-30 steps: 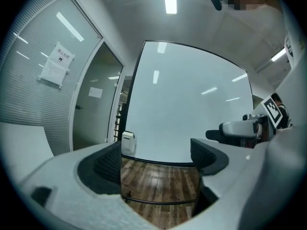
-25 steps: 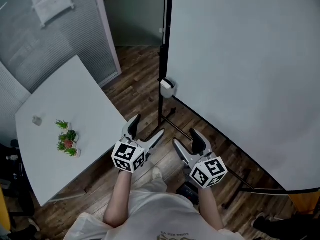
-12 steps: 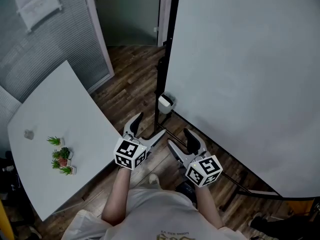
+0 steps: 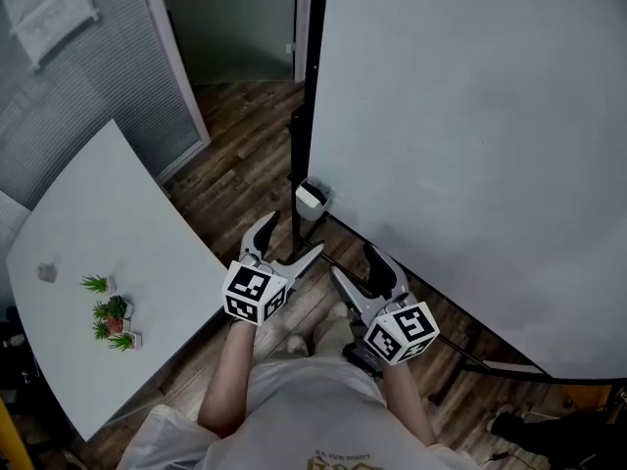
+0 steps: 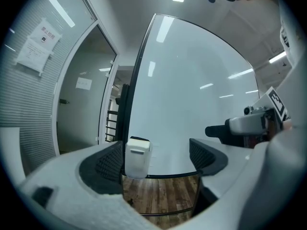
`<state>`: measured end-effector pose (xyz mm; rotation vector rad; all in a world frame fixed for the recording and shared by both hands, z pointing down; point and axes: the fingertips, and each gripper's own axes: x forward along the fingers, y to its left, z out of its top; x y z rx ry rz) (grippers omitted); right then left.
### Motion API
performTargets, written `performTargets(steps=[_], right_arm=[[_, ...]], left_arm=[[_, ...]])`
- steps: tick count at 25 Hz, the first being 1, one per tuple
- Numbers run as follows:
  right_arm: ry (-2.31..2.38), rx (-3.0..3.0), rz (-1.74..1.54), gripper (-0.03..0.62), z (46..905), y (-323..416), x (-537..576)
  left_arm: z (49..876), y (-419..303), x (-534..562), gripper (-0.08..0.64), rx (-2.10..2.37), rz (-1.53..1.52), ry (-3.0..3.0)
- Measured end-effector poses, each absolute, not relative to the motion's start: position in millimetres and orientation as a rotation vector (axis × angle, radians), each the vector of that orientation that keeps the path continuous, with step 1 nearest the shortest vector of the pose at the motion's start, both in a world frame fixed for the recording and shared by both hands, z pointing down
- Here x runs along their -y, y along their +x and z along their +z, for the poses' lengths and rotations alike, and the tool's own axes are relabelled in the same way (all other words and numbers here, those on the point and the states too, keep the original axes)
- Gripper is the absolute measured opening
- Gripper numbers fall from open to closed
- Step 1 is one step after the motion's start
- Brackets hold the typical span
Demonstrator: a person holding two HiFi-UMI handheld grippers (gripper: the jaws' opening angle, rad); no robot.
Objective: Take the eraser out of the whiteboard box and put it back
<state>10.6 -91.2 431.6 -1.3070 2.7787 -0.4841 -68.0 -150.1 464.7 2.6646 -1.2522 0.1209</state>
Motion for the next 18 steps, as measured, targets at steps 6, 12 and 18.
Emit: performTargets(steps=[6, 12, 18], right_arm=[[-1.281, -2.797, -0.479, 0.322, 437.1, 14.9, 101.9], [-1.289, -2.813, -0.463, 0.322, 437.7, 21.7, 112.6], [-1.314, -2.817, -0.459, 0.321, 444.9, 27.4, 123.4]], left_arm=[[466.4, -69.4, 162.7, 0.428, 1.307, 0.116, 2.659], [464.3, -61.5, 175.7, 0.422, 1.333, 0.180, 2.680], [469.0, -60.8, 188.3, 0.414, 1.336, 0.175, 2.665]])
